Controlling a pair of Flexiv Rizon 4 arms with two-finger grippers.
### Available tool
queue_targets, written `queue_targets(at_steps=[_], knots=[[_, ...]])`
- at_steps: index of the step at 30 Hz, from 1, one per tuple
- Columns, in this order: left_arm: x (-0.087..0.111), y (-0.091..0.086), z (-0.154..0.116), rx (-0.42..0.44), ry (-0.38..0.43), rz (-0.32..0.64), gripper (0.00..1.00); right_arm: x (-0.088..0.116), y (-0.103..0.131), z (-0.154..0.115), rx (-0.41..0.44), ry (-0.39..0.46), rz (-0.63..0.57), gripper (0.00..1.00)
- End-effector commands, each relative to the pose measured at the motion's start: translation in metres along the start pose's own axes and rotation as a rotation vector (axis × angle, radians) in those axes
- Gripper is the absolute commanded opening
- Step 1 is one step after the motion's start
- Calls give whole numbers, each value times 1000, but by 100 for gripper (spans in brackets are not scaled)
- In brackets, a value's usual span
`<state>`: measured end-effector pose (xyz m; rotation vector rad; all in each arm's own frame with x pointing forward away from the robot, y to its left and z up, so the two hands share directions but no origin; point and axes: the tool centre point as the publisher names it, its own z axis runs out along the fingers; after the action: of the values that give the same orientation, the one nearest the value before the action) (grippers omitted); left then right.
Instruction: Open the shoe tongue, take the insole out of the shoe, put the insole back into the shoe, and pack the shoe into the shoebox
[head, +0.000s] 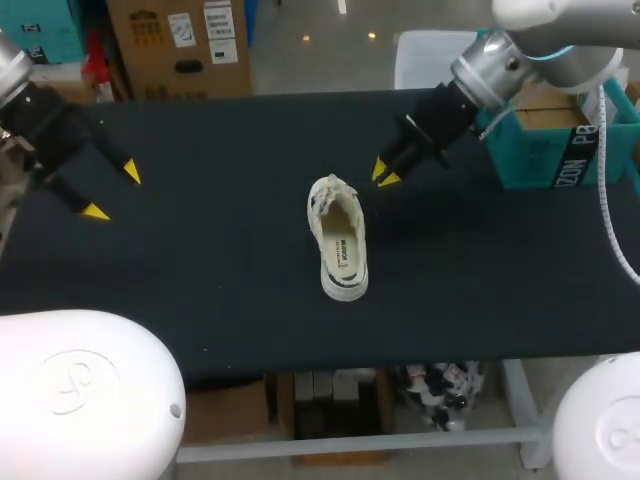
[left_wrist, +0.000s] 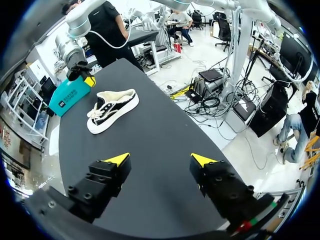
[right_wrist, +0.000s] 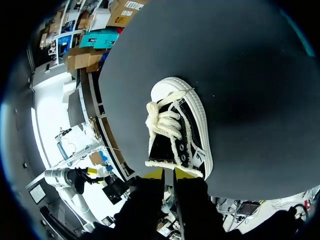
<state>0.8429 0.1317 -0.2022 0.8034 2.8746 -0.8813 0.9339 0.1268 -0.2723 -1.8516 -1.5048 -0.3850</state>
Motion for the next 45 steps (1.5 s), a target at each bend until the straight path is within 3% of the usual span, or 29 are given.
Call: queue_targets(at_steps=[1,7,13,14,17,21,34,45], knots=[[2,2,-3,9,-2,-10,84,-2,-28,-2,-524,23,-45,24],[-1,11,-5,24,34,-74,84,-3,-38,8,-684,-38,-96,44],[-1,26,-14,-8,78,-144,87,0,-46,27,-821,-174,-112,57],[0,29,-16,-9,83,-152,88,1,-48,28,-838,-198,-110,64],[1,34,-19,-9,88,-174,96,2,-51,35,-859,-228,-148,83],[2,37,-20,-16,104,-201,99,0,-48,41,-865,-237,-167,95],[-5,47,-29,-99,226,-320,100,-4,-27,54,-886,-331,-223,100],[-15,42,-27,-116,237,-345,100,-25,-10,58,-865,-390,-219,100]])
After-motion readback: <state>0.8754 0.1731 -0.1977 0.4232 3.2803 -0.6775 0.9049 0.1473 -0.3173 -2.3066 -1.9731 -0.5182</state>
